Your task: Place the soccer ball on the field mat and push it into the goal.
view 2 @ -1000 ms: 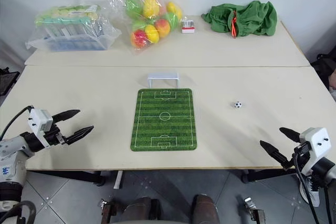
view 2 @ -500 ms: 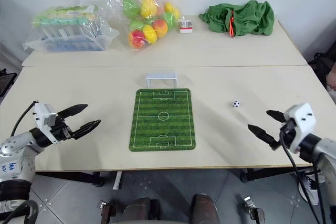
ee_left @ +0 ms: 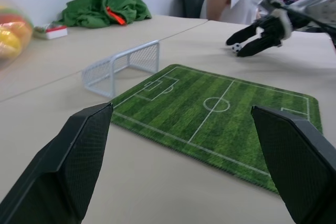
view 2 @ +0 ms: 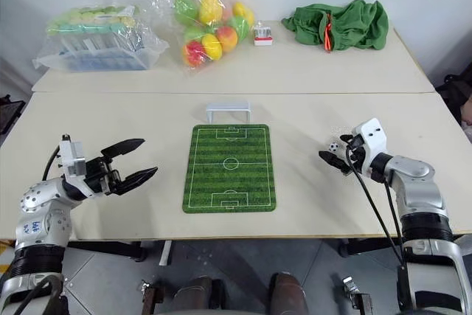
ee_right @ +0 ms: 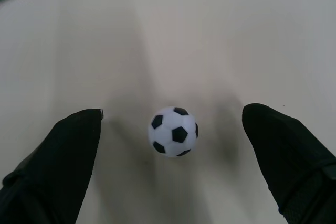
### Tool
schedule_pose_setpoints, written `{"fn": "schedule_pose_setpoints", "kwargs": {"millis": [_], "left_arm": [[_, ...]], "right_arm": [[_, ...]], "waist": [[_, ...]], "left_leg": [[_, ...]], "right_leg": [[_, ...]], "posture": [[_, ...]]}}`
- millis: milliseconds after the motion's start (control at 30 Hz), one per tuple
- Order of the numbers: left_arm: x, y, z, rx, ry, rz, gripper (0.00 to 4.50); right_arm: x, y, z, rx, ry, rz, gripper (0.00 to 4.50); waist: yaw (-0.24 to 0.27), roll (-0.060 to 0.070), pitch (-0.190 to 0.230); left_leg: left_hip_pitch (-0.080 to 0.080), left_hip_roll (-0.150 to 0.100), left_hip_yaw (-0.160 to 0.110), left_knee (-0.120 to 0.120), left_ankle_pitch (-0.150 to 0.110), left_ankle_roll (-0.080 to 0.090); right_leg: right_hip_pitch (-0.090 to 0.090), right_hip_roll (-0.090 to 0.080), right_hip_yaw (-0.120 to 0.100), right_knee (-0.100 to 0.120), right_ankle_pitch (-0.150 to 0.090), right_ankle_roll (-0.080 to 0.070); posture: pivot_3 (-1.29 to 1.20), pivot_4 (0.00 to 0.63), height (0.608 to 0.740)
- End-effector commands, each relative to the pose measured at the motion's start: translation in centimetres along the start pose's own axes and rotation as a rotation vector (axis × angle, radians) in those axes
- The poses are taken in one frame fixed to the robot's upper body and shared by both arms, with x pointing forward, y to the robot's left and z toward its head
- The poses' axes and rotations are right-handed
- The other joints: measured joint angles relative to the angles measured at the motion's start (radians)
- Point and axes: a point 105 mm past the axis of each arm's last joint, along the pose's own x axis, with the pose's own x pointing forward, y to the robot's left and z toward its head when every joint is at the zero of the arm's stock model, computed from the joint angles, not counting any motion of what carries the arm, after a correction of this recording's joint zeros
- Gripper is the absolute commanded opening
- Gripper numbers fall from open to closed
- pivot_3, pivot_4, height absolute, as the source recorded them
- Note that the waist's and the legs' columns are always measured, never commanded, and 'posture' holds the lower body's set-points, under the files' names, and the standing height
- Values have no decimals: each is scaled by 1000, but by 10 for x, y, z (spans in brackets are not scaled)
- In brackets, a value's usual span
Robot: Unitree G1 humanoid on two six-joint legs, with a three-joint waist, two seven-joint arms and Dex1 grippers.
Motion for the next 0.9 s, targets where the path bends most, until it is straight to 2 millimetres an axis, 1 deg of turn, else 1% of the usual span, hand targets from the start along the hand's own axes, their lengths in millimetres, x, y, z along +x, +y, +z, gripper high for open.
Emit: {"fn": "schedule_pose_setpoints", "kwargs": {"millis": [33, 100, 200, 267, 300, 367, 400, 433, 500, 567, 600, 667, 733, 767, 800, 867, 900], "left_arm": [[-5, -4, 9, 29, -27, -2, 4500], [-7, -6, 9, 29, -24, 0, 4500], [-11, -8, 9, 26, -18, -2, 4500], [-15, -10, 10, 18, -33, -13, 4500], [-16, -10, 9, 16, -26, -16, 4500], [-19, -11, 6, 17, -10, -20, 4500], [-21, -11, 5, 15, -7, -21, 4500], [-23, -11, 4, 15, -4, -24, 4500], [-27, -11, 0, 9, 4, -40, 4500], [-29, -12, -3, 8, 14, -58, 4500], [-30, -14, -7, 8, 28, -72, 4500], [-32, -16, -15, 6, 47, -97, 4500], [-32, -16, -18, 7, 51, -106, 4500], [-31, -15, -20, 15, 60, -121, 4500], [-30, -15, -22, 22, 67, -134, 4500], [-29, -14, -23, 32, 68, -146, 4500], [-28, -13, -23, 38, 62, -152, 4500]], "right_arm": [[4, -1, -3, -18, 11, 10, 4304], [5, -1, -3, -4, -3, 10, 3835], [4, 0, -4, -8, -2, 24, 2867], [2, 0, -2, -17, -14, 23, 2241], [0, 1, 0, -32, -20, 24, 1830], [-4, 3, 5, -70, -25, 30, 1171], [-5, 5, 10, -84, -39, 36, 900], [-7, 11, 20, -100, -67, 57, 849], [-7, 38, 45, -178, -136, 147, 850], [-7, 59, 58, -213, -163, 209, 850], [-6, 80, 64, -223, -175, 281, 850], [-1, 133, 73, -239, -185, 465, 850], [0, 162, 76, -245, -181, 560, 850], [5, 183, 75, -275, -178, 635, 850], [8, 197, 74, -298, -177, 685, 850], [13, 213, 72, -326, -175, 738, 850], [19, 220, 69, -349, -170, 753, 850]], "waist": [[0, 0, 0], [-1, 0, 0], [-1, 0, 0], [-1, 0, 0], [0, 0, 0], [2, 0, 0], [3, 0, 0], [4, 0, 0], [4, 1, 0], [2, 1, 1], [0, 1, 1], [-3, 1, 1], [-1, 1, 1], [1, 1, 1], [3, 1, 0], [8, 0, 0], [9, 0, 0]], "left_leg": [[0, 0, 0, 0, 0, 0], [0, 0, 0, 1, 0, 0], [1, 2, 0, 1, 0, 0], [0, 4, 0, 2, 0, 0], [0, 5, 1, 2, 0, 0], [0, 5, 0, 2, 0, 0], [0, 5, 0, 2, 0, 0], [0, 5, 0, 1, 0, 0], [0, 5, 0, 1, 0, 0], [0, 6, 0, 1, 0, 0], [0, 6, 1, 1, 0, 0], [0, 7, 1, 1, 0, 0], [1, 8, 0, 1, 0, -1], [0, 7, 0, 1, 0, -2], [0, 7, 0, 1, 0, -2], [-1, 4, -1, 1, 0, -1], [-1, 1, -1, 1, -1, -1]], "right_leg": [[0, 0, 0, 0, 0, 0], [0, 0, 0, 0, 0, 0], [1, 0, 1, 0, 0, 0], [1, 0, 1, 0, 0, 0], [1, 0, 1, 0, 0, 0], [1, 0, 0, 0, 0, 0], [1, 0, 0, 0, 0, 0], [1, 0, 0, 0, 0, 0], [0, 0, 0, 0, 0, 0], [0, 0, 0, 0, 0, 0], [0, 0, 0, 0, 0, 0], [0, 1, 1, 0, 0, 0], [0, 2, 0, 1, 0, 0], [-1, 3, 0, 1, 0, 0], [-1, 2, -1, 1, 0, 0], [-1, 1, -1, 0, 0, 0], [-1, 0, -1, 0, 0, 0]], "posture": [[0, 150, 740], [0, 150, 740], [0, 150, 740], [0, 150, 740], [0, 150, 740], [0, 150, 740], [0, 150, 740], [0, 150, 740], [0, 150, 740], [0, 150, 740], [0, 150, 740], [0, 150, 740], [0, 150, 740], [0, 150, 740], [0, 150, 740], [0, 150, 740], [0, 150, 740]]}}
